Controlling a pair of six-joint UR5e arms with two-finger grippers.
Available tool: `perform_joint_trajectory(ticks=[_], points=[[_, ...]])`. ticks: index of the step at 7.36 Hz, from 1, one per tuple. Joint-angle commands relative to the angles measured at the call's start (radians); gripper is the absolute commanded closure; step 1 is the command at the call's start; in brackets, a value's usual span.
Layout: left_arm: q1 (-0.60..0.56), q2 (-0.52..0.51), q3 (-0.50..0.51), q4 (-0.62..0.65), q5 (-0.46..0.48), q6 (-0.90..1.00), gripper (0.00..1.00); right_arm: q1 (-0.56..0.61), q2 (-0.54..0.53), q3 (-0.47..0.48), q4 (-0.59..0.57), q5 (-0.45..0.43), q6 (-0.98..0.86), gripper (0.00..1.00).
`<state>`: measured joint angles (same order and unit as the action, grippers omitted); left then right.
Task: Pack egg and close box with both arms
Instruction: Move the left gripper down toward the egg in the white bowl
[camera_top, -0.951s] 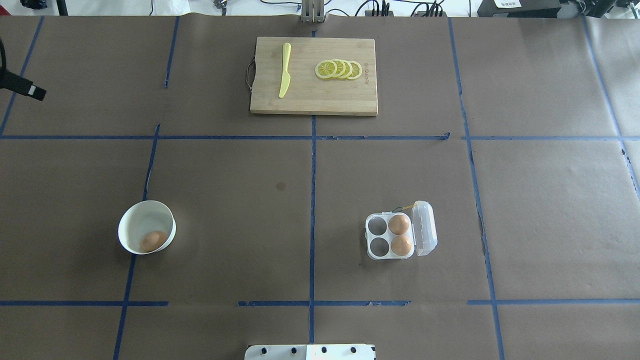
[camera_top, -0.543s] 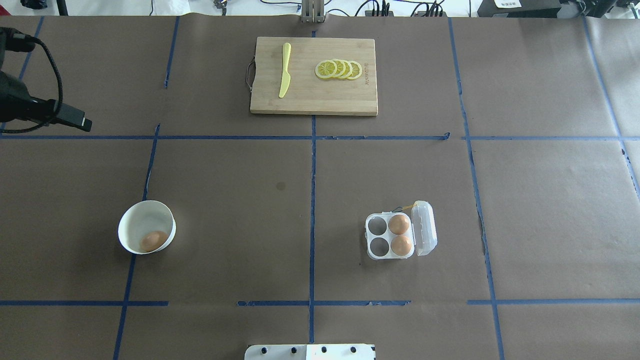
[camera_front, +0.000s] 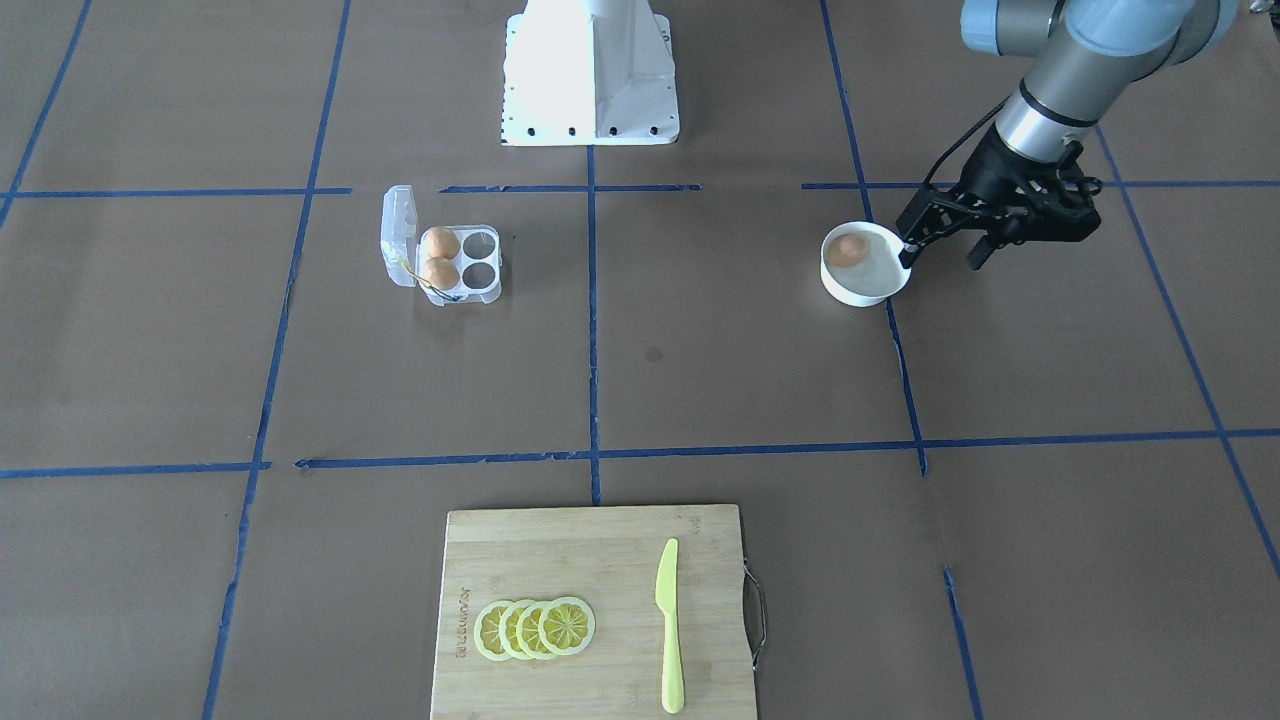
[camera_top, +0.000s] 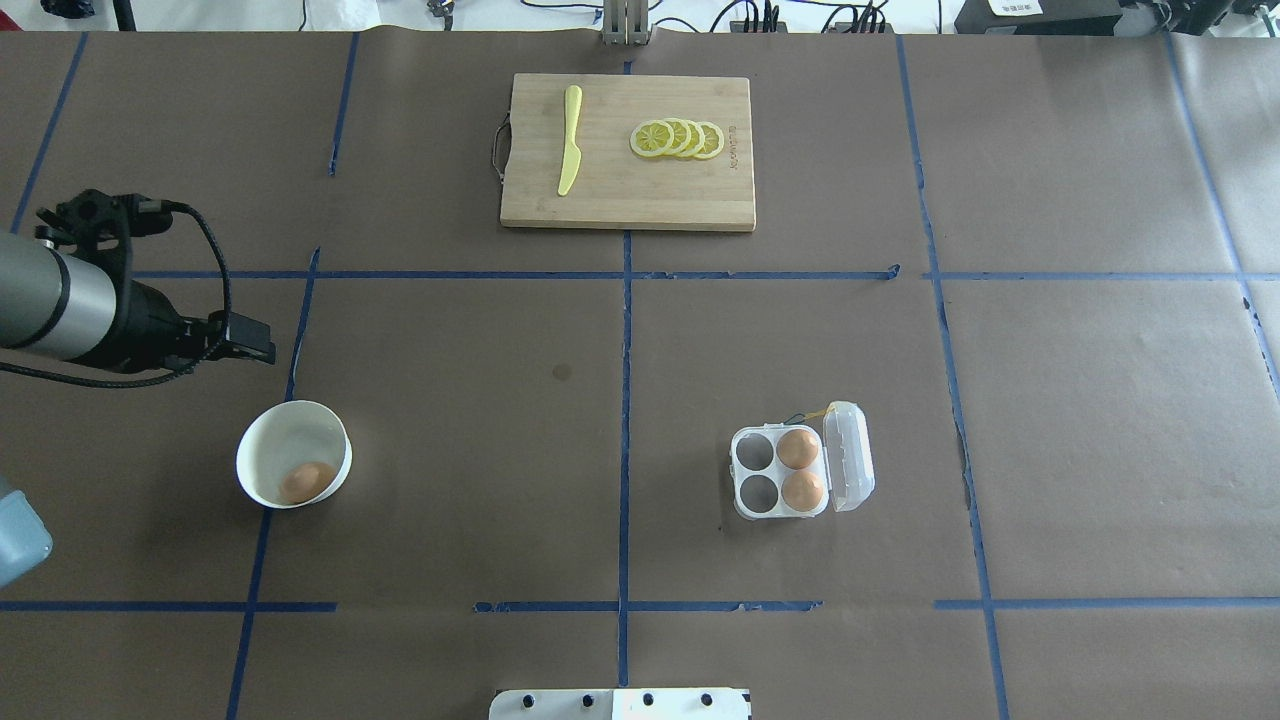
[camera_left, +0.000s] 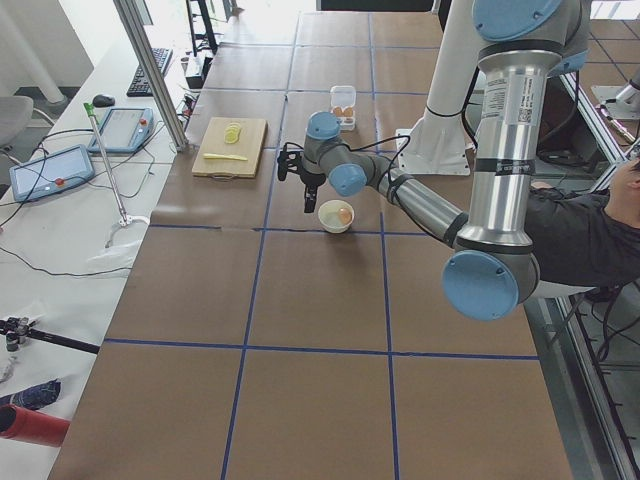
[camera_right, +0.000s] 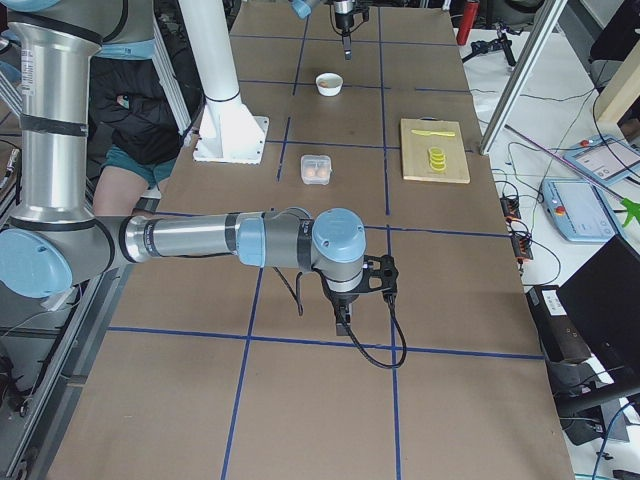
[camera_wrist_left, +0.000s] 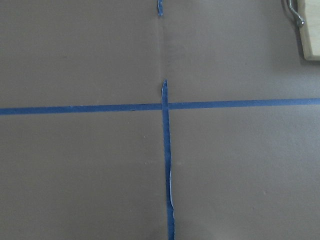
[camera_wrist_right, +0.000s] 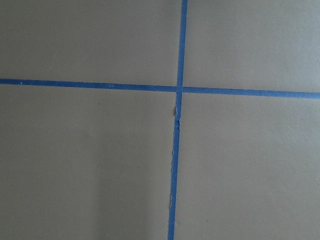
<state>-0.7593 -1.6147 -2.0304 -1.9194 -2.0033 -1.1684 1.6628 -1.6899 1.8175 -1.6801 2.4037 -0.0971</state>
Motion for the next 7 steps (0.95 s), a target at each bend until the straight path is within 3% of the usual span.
perform_joint_trajectory(ticks=[1,7], points=[[0.128,0.002,0.015,-0.009,0.076,-0.122,0.09,-0.001,0.001,-0.003,0.0,0.008,0.0,0.0],[0.175,-0.001,0.064,-0.015,0.075,-0.122,0.07,-0.003,0.001,-0.001,0.0,0.011,0.0,0.0]])
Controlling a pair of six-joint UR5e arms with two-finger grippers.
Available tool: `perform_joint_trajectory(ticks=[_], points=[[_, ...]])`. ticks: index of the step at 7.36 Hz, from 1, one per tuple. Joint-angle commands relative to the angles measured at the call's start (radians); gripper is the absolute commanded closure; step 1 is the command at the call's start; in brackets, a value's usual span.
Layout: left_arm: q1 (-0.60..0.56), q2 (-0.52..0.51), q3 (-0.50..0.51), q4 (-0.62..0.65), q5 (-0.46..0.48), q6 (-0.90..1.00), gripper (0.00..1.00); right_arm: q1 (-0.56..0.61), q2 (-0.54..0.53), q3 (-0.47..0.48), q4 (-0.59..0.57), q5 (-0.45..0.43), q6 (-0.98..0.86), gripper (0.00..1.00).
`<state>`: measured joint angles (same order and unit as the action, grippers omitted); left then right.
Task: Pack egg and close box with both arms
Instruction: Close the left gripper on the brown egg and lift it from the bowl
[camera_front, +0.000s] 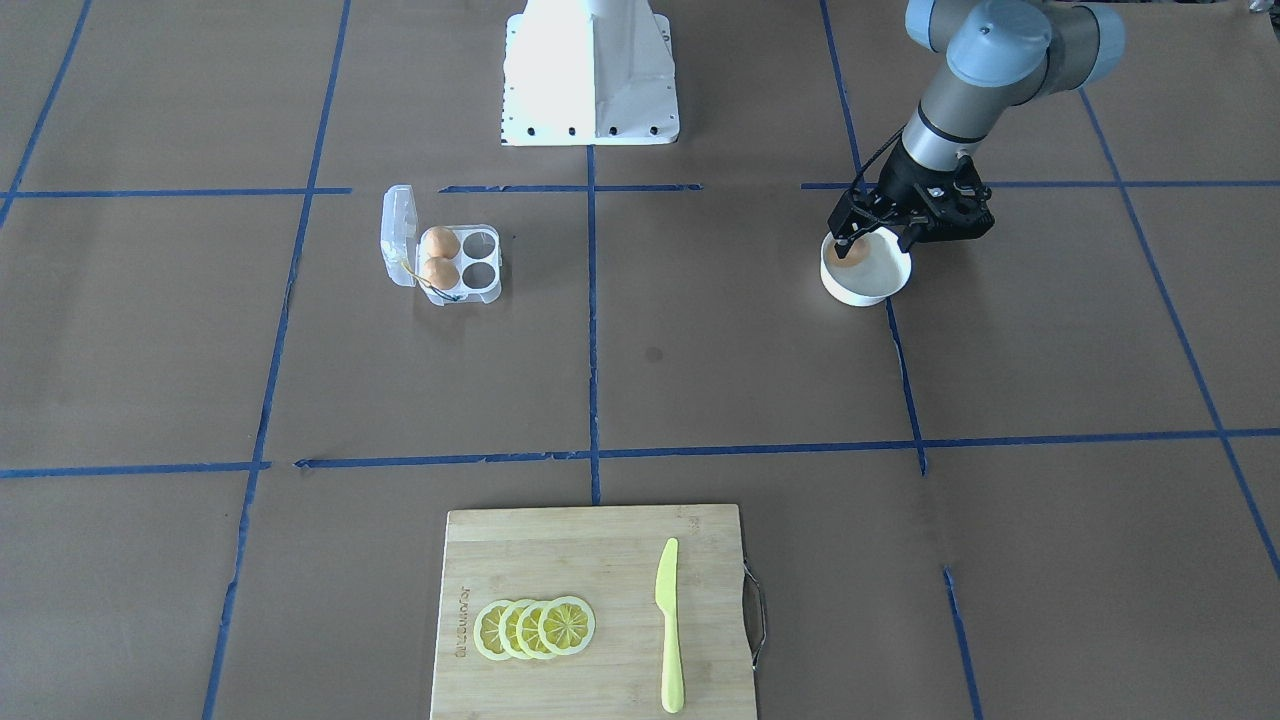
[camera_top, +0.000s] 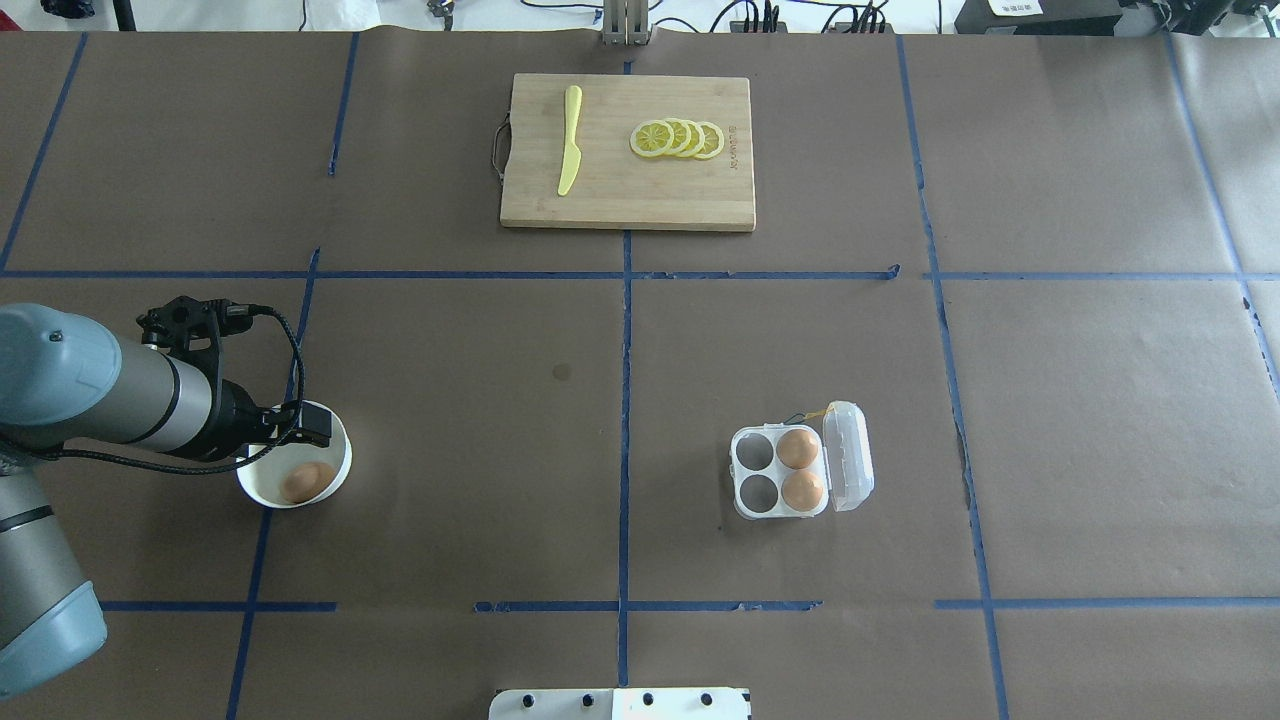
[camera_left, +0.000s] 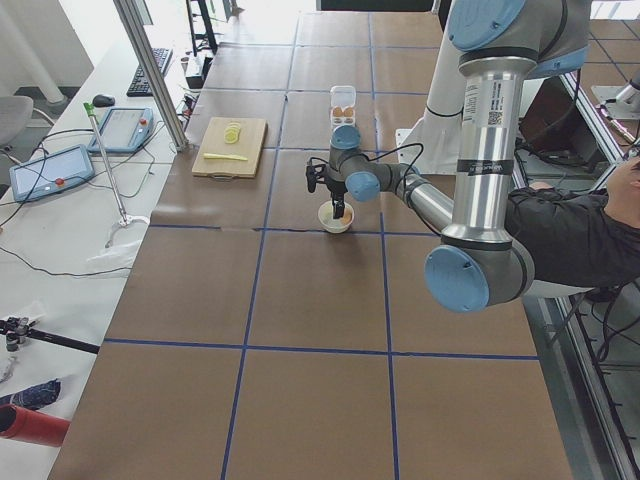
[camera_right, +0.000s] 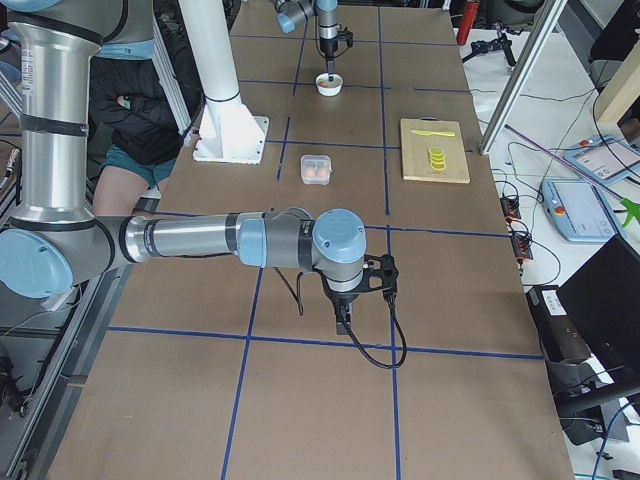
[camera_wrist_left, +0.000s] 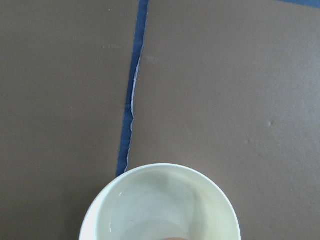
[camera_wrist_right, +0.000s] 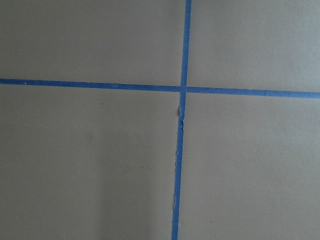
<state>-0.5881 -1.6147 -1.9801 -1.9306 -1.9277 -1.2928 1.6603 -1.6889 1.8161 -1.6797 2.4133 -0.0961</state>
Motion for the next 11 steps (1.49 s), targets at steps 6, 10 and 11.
perform_joint_trajectory(ticks=[6,10,11], points=[[0.036,-0.008,0.058,-0.039,0.0,0.0,0.15,0.001,-0.002,0.005,0.0,0.001,-0.001,0.0],[0.07,-0.008,0.067,-0.039,0.0,0.001,0.15,0.001,0.0,0.006,0.002,0.001,-0.001,0.0],[0.074,-0.008,0.069,-0.039,0.001,0.0,0.15,0.001,0.0,0.008,0.0,0.001,-0.001,0.0]])
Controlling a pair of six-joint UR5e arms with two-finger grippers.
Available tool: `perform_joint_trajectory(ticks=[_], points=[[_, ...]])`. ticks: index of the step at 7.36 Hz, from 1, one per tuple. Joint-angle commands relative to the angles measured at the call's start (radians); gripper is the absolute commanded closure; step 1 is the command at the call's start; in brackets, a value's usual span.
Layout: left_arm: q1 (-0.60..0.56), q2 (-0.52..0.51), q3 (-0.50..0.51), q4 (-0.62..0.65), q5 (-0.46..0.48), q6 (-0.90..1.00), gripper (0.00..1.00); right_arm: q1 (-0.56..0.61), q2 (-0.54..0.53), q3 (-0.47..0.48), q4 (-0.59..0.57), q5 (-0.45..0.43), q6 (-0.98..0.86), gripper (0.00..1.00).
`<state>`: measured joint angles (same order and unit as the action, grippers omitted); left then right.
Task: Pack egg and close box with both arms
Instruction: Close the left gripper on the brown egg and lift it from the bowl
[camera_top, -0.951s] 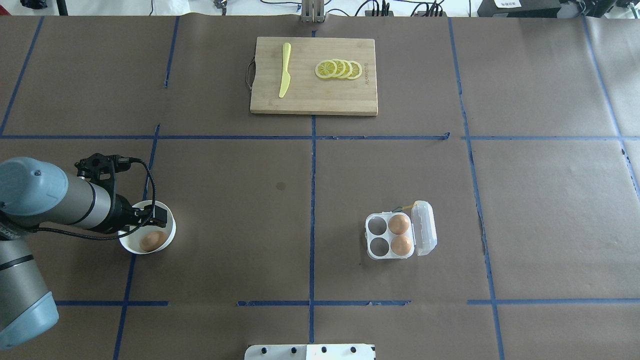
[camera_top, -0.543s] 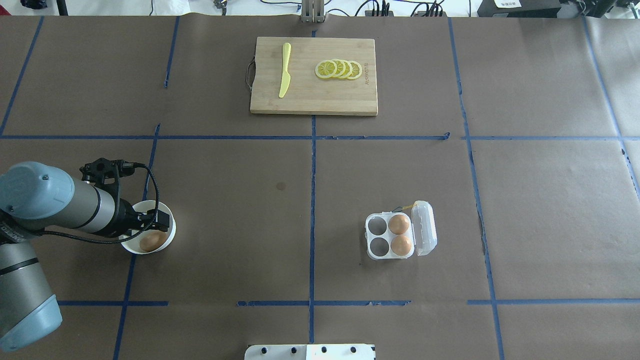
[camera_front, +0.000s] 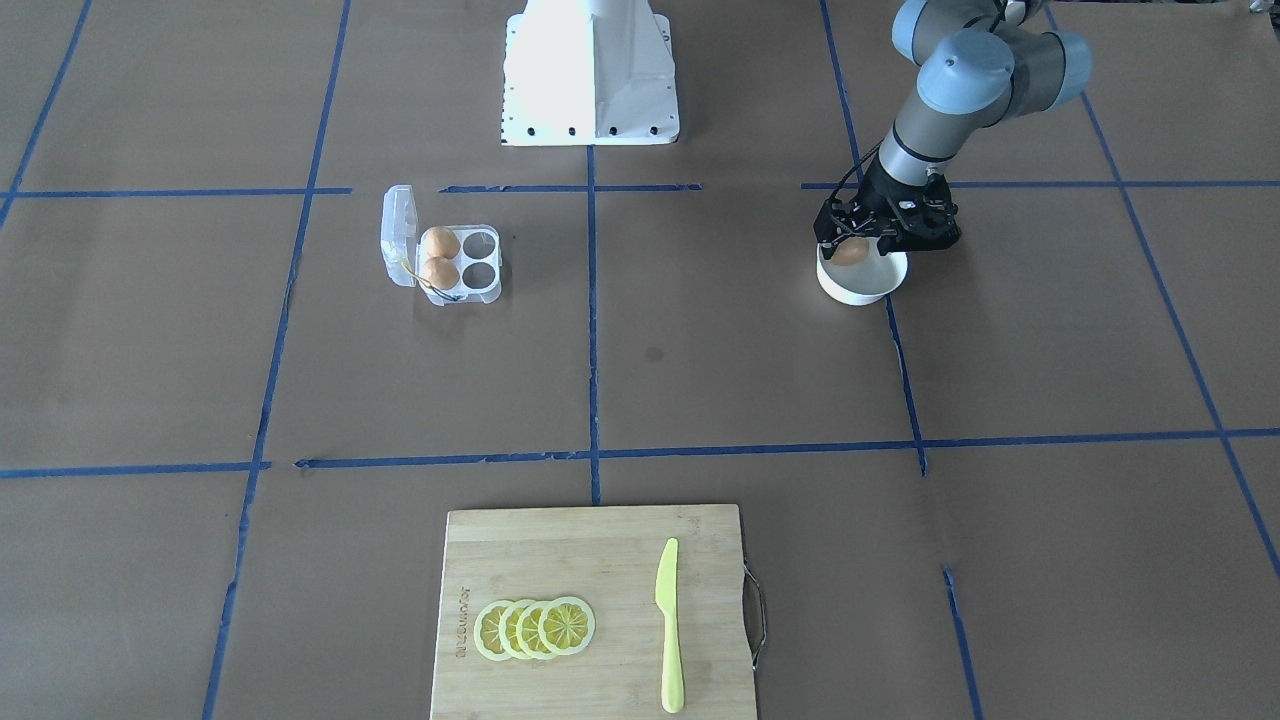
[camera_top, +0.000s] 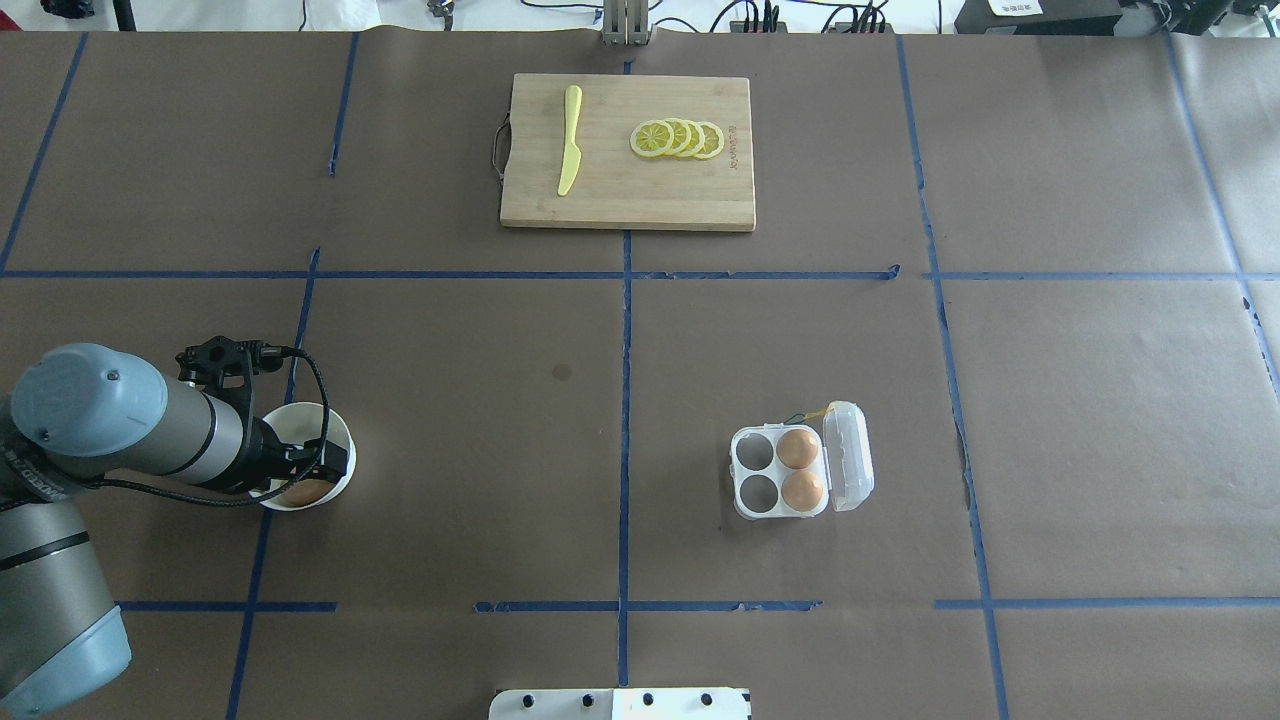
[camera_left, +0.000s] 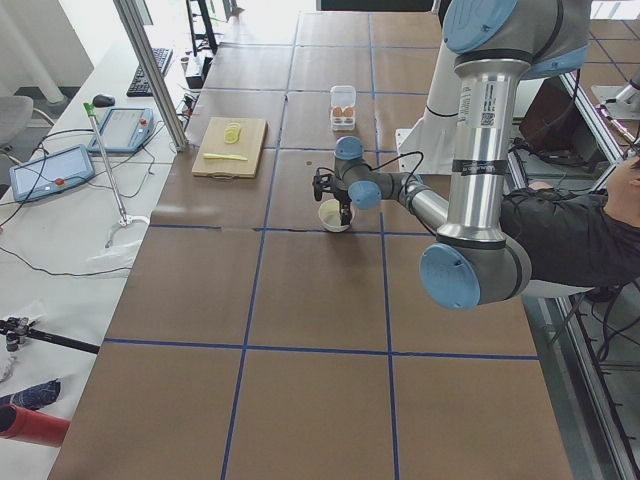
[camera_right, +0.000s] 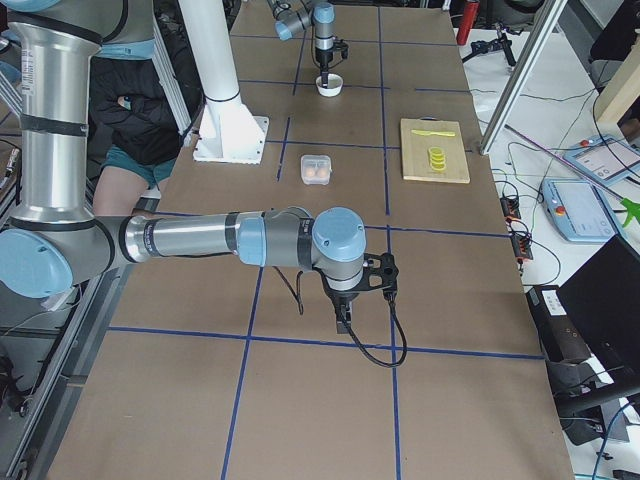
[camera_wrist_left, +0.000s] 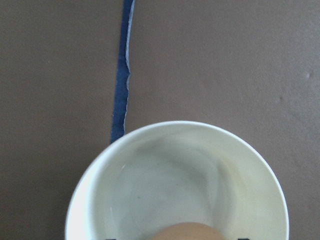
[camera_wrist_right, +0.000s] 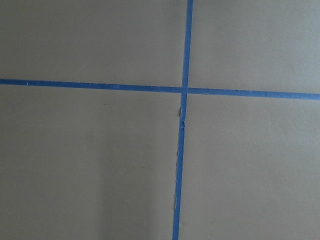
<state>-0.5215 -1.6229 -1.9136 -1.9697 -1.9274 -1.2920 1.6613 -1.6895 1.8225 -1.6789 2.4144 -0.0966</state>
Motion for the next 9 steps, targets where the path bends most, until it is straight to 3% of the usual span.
perform_joint_trajectory(ticks=[1,3,8,9], points=[[0.011,0.0,0.001,0.0,0.001,-0.012,0.15,0.0,0.001,0.001,-0.001,0.0,0.0,0.0],[0.012,0.0,-0.001,0.0,0.001,-0.013,0.24,0.0,-0.001,0.003,0.001,0.0,0.0,0.0],[0.011,0.002,-0.01,0.006,-0.001,-0.013,0.8,0.0,0.001,0.011,-0.001,0.0,0.0,0.0],[0.002,-0.003,-0.018,0.014,-0.002,-0.013,0.84,0.0,0.001,0.02,-0.001,0.0,0.0,0.0]])
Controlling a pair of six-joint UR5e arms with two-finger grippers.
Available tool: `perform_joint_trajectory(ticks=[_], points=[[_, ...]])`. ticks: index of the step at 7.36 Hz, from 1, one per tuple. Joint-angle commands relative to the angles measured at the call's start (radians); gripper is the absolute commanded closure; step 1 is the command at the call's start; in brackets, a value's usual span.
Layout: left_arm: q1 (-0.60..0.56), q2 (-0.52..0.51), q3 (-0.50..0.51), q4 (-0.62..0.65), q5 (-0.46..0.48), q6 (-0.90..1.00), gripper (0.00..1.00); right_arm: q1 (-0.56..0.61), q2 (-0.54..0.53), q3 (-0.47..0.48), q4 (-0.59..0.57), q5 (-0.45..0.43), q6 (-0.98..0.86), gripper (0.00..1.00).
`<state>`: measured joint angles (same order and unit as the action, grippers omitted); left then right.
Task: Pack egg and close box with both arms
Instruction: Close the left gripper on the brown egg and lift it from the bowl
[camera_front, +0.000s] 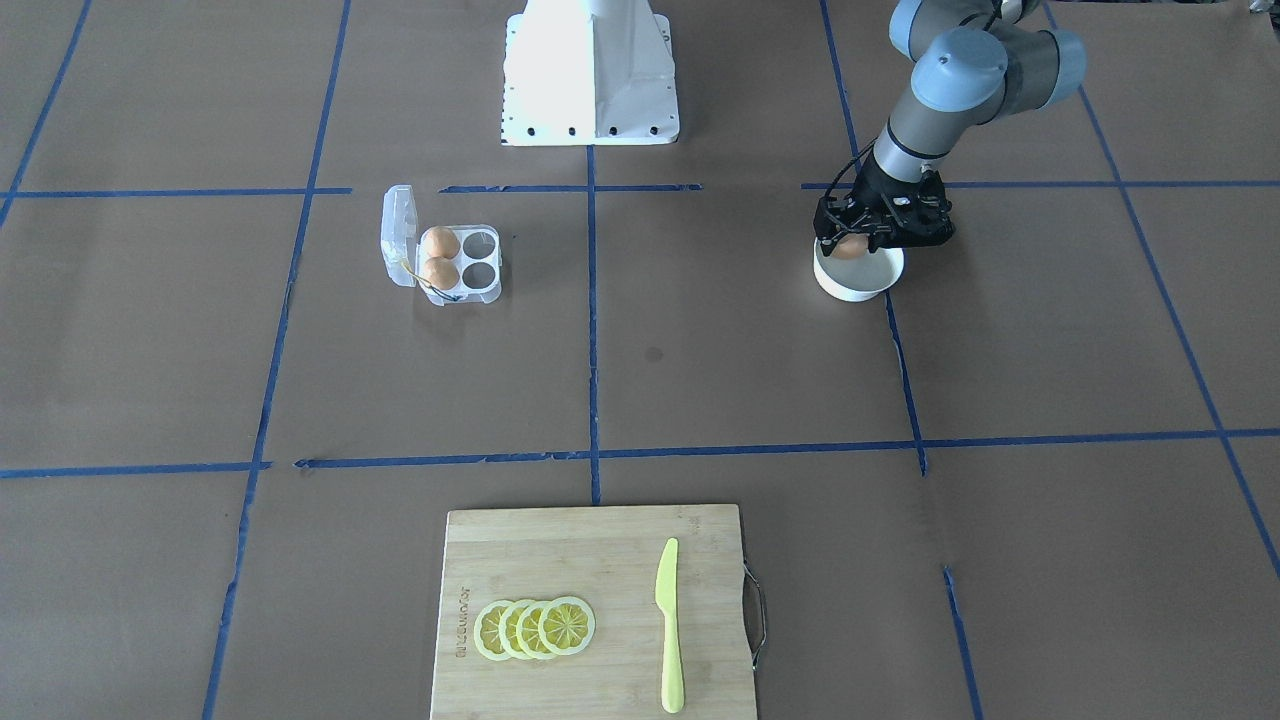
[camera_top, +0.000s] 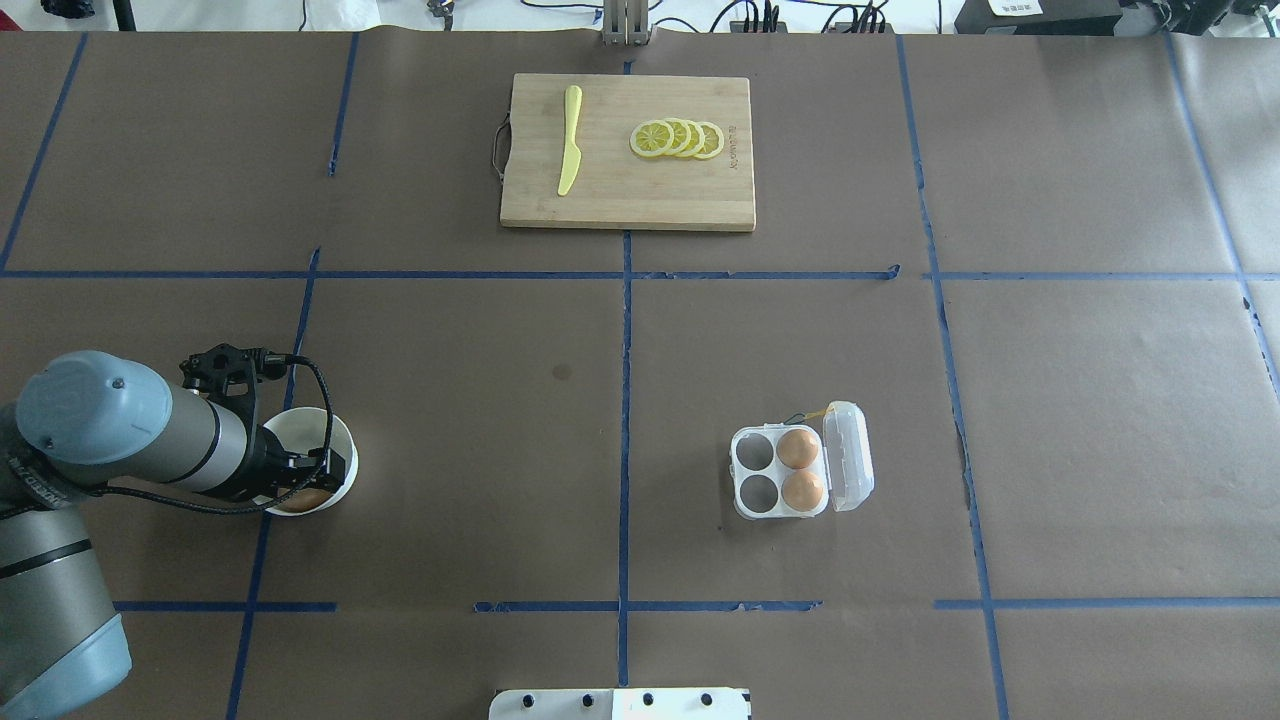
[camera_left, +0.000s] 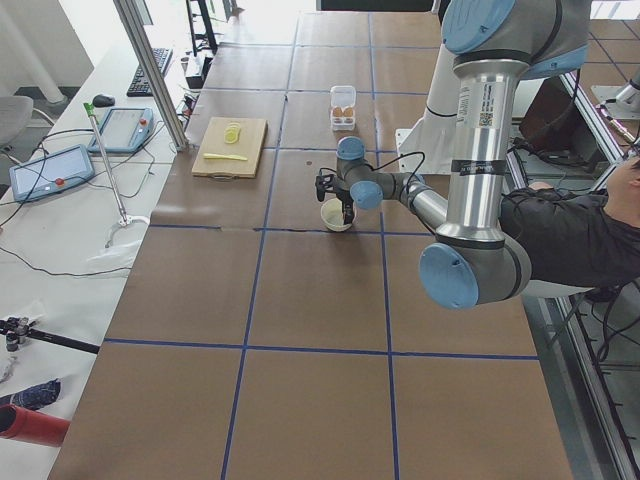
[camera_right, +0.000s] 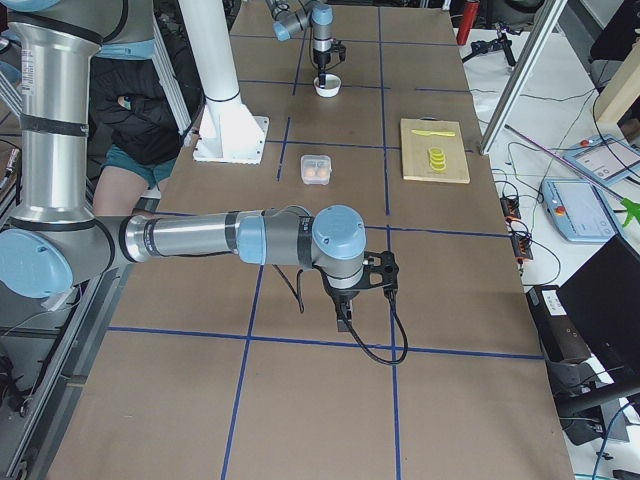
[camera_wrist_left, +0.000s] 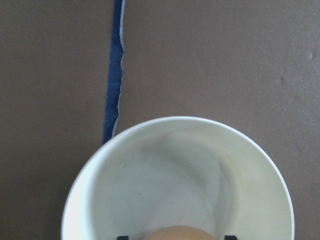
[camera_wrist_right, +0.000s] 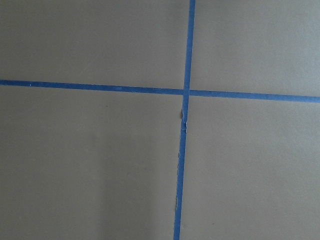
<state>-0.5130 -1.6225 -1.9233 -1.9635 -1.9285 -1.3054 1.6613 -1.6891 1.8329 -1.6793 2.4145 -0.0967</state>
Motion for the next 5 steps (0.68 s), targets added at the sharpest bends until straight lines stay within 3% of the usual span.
perform_joint_trajectory(ticks=[1,2,5], points=[[-0.024,-0.005,-0.029,0.078,-0.001,0.005,0.89,0.0,0.0,0.011,0.0,0.002,0.002,0.0],[-0.066,-0.013,-0.061,0.136,0.0,0.012,0.91,0.0,-0.001,0.014,-0.005,0.002,0.002,0.0],[-0.14,-0.045,-0.155,0.14,-0.001,-0.001,1.0,0.0,0.002,0.023,-0.004,0.015,0.002,0.0]])
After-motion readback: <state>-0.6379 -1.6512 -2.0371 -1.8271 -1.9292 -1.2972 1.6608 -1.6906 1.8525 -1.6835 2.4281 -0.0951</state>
